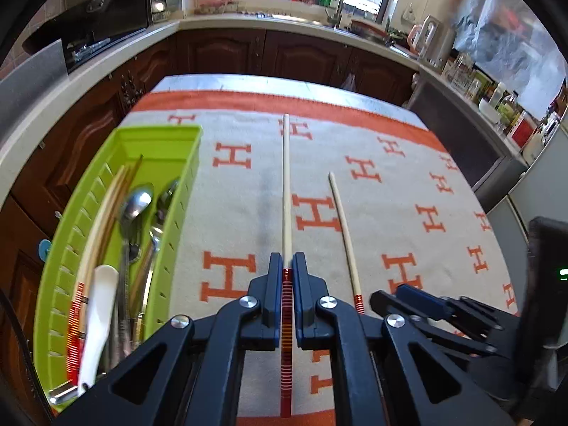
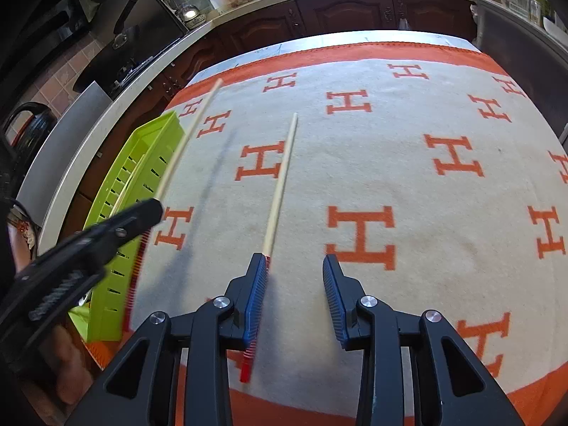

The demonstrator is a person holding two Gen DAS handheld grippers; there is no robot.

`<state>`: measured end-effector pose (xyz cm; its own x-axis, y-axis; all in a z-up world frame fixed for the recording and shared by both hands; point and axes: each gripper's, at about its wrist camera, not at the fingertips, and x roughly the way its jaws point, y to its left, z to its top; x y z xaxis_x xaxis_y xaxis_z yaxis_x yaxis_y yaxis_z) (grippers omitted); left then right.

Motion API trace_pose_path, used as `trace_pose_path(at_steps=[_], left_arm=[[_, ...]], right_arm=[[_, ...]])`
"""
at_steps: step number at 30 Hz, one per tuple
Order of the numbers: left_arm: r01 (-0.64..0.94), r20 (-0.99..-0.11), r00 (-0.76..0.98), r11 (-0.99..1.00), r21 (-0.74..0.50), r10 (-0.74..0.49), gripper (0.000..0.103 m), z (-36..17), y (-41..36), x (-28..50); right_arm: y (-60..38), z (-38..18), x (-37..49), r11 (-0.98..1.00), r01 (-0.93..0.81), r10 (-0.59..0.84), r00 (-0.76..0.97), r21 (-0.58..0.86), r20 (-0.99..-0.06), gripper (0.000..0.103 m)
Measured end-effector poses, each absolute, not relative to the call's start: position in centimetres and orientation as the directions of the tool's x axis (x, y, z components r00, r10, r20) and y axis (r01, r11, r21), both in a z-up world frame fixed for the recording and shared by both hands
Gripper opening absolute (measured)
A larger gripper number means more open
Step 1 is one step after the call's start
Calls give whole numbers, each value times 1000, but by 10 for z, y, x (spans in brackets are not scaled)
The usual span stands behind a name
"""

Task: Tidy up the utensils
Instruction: 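Grasp a red-striped chopstick with the left gripper while the right gripper grasps the other, then carry both chopsticks into the green tray and open both grippers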

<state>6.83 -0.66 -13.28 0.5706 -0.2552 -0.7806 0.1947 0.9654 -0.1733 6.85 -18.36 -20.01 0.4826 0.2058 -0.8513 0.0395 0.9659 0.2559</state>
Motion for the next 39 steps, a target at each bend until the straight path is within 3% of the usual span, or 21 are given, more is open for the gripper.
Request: trace_pose_path(at_steps=[14, 15, 18, 19, 23, 29, 39], left_arm=[[127, -704, 694, 988, -87, -151, 3, -65, 62, 54], [119, -703, 698, 990, -77, -139, 3, -63, 67, 54], [103, -703, 702, 993, -53, -111, 3, -61, 82, 54], [100, -705, 701, 994, -52, -107, 3, -62, 87, 54], [103, -722, 684, 994, -47, -105, 3, -69, 102, 57], [116, -744, 656, 991, -68, -128, 3, -85, 119, 60], [119, -814, 564, 989, -86, -138, 3, -126, 135, 73]], right_arm=[[-127, -212, 91, 1000, -3, -18, 486, -23, -874, 33], [-126, -212, 92, 1000, 3, -25, 487, -27, -873, 30], [-126, -212, 93, 999, 29, -45, 489, -36, -871, 7], [-127, -212, 93, 999, 39, -51, 487, -37, -872, 6], [-136, -210, 93, 998, 66, -12, 477, 22, -879, 5], [-152, -185, 94, 968, 119, 136, 489, 221, -862, 5], [-118, -119, 99, 926, 38, 298, 533, 375, -792, 5]])
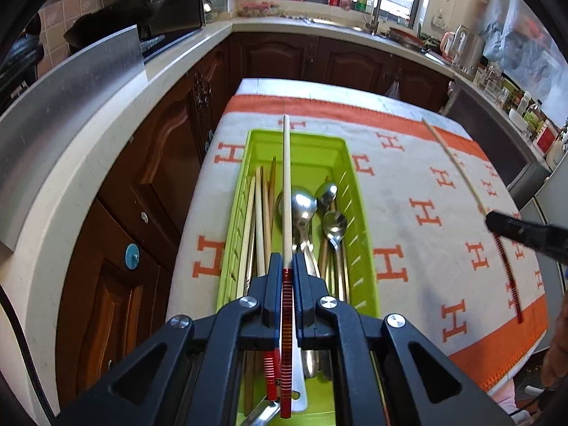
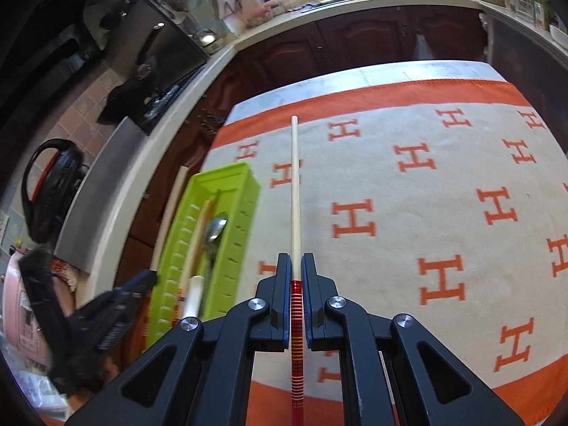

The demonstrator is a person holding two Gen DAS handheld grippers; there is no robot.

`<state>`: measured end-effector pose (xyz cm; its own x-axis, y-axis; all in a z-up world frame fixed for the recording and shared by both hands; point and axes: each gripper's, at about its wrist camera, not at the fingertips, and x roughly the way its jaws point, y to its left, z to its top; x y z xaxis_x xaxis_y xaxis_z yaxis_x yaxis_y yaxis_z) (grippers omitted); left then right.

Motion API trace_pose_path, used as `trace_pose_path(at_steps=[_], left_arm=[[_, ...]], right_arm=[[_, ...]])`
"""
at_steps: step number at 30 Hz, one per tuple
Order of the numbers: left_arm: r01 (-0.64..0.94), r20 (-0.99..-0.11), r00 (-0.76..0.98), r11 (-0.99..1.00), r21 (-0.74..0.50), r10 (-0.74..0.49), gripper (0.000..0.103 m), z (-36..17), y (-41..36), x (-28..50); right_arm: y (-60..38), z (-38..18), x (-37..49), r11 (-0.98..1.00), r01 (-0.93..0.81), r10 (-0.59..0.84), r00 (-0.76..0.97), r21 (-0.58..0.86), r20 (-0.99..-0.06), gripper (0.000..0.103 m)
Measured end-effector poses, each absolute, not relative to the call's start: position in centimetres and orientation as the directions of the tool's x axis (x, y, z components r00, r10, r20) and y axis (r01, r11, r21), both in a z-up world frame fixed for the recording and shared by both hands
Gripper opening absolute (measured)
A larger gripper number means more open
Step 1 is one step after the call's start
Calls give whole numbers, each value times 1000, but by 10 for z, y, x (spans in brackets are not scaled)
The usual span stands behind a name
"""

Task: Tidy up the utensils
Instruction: 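Carry both chopsticks into the green tray and open both grippers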

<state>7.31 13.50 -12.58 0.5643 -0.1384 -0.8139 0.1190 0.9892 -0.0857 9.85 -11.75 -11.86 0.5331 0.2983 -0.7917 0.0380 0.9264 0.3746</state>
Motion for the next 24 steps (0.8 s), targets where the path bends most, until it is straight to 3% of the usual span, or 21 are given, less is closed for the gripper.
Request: trace_pose_path(at_steps=[6, 7, 13, 17, 19, 24], left_arm=[[61, -859, 501, 994, -90, -108, 4, -158, 148, 80], [57, -863, 495, 995, -87, -104, 11, -160, 149, 81], [74, -864, 480, 989, -131, -150, 28, -161, 149, 75], [72, -843, 509, 985, -159, -174, 53, -142, 149, 68], [52, -826, 543, 988, -147, -152, 59, -128, 153, 65], [-17, -801, 594, 994, -105, -75, 60, -106, 169, 63]], right_arm=[[-82, -110, 103, 920, -15, 347, 493, 391, -798, 5], [-77, -111, 104, 920, -21, 353, 484, 392, -801, 5], [-53, -117, 114, 902, -34, 402, 424, 430, -811, 5], [-38, -119, 123, 894, -43, 425, 403, 447, -811, 5], [-31, -121, 129, 884, -37, 442, 386, 465, -810, 5], [-11, -127, 141, 868, -32, 474, 349, 495, -808, 6]])
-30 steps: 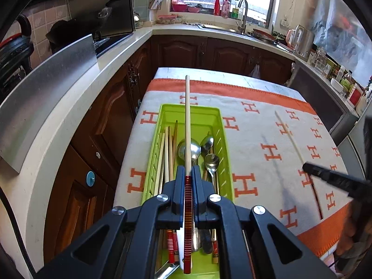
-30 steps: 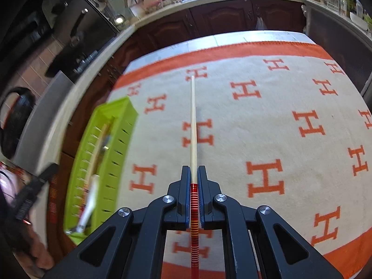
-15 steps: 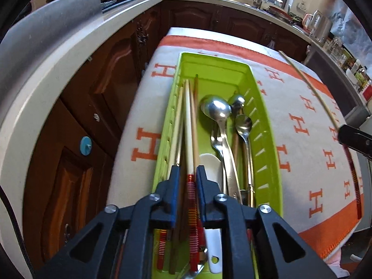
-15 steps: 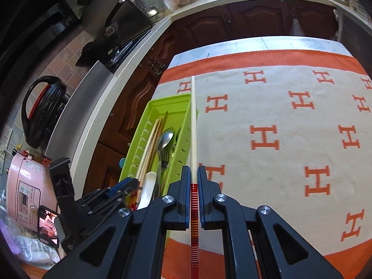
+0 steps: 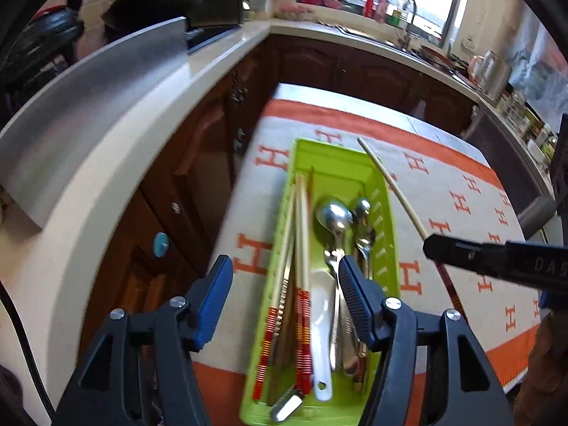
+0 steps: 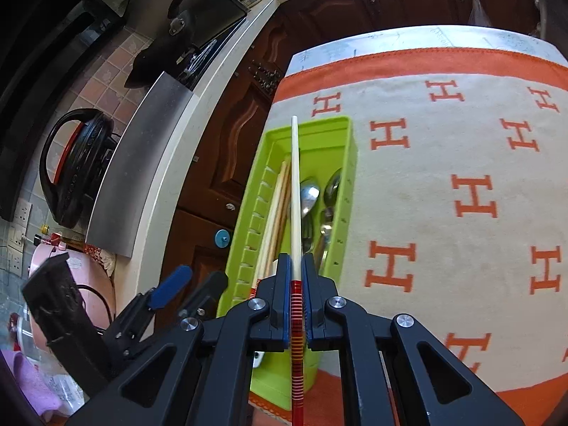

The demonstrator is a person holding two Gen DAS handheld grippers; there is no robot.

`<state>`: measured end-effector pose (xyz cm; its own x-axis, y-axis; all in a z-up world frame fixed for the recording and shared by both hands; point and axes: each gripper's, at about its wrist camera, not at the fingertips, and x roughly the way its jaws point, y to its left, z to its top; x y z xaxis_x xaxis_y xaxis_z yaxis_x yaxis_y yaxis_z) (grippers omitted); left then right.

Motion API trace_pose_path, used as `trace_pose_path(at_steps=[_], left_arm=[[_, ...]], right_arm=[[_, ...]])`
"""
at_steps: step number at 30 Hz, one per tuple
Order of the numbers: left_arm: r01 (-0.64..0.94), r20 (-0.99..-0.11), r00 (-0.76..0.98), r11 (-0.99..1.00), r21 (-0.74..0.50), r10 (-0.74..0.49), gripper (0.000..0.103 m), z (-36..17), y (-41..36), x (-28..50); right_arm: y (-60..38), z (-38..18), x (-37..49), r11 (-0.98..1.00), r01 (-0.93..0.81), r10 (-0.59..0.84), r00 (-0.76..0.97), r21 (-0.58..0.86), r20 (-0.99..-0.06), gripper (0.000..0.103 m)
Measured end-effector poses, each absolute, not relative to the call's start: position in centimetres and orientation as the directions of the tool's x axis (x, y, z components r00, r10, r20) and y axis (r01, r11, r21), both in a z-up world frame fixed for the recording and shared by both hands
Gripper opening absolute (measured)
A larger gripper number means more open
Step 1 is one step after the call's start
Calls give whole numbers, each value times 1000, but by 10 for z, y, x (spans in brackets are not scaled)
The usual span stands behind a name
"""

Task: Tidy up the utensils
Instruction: 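Carry both chopsticks into the green tray and open both grippers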

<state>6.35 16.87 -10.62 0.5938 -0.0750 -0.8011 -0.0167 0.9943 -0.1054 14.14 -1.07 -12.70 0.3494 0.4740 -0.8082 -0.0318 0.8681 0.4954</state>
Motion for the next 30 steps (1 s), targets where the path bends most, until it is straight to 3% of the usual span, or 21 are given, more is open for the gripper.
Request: trace_pose_path(at_steps=[16, 19, 30], left_arm=[[-110, -810, 587, 990, -88, -7, 60, -107, 191, 64], [-116, -809, 588, 989, -87, -2, 60, -107, 193, 65], [-101, -813, 582, 990, -94, -18, 60, -107, 187, 64]], right_arm=[[36, -179, 168, 822, 63, 537, 249, 566, -806, 8], [42, -182, 167, 818, 45, 551, 222, 573, -804, 16], [28, -173, 153, 832, 36, 529, 244, 553, -813, 17]])
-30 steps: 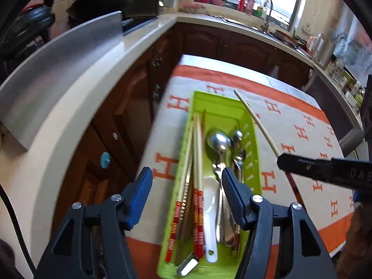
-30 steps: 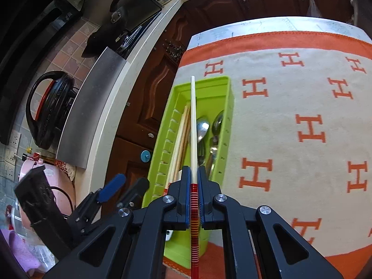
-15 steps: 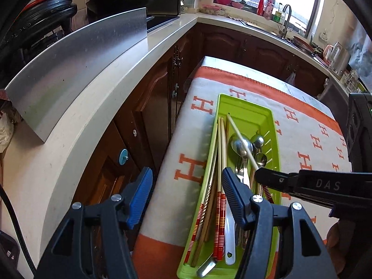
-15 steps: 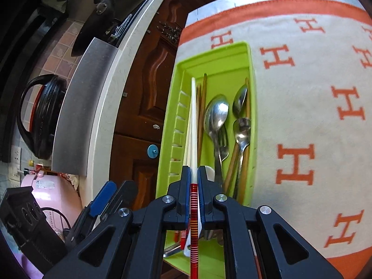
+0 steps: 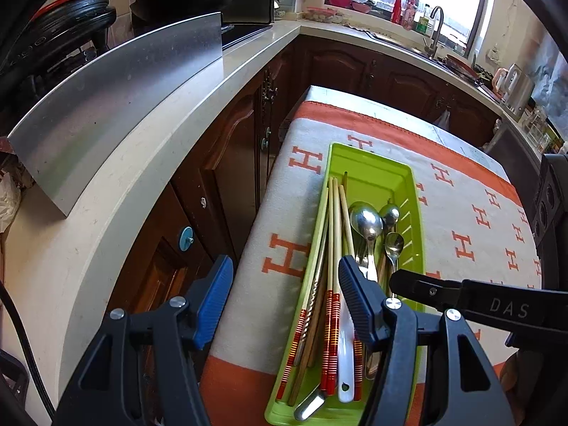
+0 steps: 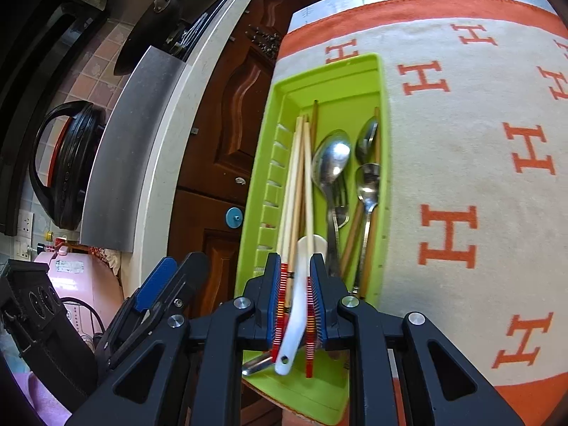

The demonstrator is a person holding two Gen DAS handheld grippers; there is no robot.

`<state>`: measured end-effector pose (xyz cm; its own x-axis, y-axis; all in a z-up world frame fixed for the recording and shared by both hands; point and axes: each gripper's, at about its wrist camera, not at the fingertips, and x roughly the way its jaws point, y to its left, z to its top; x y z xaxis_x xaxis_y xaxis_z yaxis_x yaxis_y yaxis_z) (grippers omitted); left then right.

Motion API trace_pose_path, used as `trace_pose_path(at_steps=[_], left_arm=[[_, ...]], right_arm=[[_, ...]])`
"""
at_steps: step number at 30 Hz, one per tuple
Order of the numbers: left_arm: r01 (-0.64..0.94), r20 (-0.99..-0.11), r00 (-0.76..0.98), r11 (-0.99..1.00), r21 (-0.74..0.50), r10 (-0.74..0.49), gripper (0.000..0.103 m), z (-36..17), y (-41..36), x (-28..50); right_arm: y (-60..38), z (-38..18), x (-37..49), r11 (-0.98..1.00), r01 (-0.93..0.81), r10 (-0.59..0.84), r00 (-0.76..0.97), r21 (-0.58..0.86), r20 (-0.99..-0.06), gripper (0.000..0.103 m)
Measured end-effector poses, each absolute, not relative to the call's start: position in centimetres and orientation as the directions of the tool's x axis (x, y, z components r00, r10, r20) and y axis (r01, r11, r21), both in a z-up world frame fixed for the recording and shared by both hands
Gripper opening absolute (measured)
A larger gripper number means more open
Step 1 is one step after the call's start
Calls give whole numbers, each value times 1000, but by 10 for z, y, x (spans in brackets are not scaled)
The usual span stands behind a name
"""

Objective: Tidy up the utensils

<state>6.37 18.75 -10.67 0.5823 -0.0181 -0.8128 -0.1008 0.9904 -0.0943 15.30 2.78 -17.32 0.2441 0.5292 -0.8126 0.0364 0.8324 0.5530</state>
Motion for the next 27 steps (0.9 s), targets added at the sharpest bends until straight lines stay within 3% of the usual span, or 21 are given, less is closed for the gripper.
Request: trace_pose_path(at_steps=[19, 23, 27], left_arm=[[-32, -842, 539, 998, -56, -30, 60, -116, 153, 51], [-15, -848, 529, 999, -43, -28, 72, -119, 141, 45], [2, -846, 533, 1000, -28, -25, 83, -118, 126, 40]], right_arm=[[-24, -160, 115, 904, 3, 403, 328, 428, -854, 17], [-41, -159, 102, 928, -6, 349, 361, 372, -865, 17], [-65, -158, 89, 944, 0, 303, 396, 330, -867, 24]])
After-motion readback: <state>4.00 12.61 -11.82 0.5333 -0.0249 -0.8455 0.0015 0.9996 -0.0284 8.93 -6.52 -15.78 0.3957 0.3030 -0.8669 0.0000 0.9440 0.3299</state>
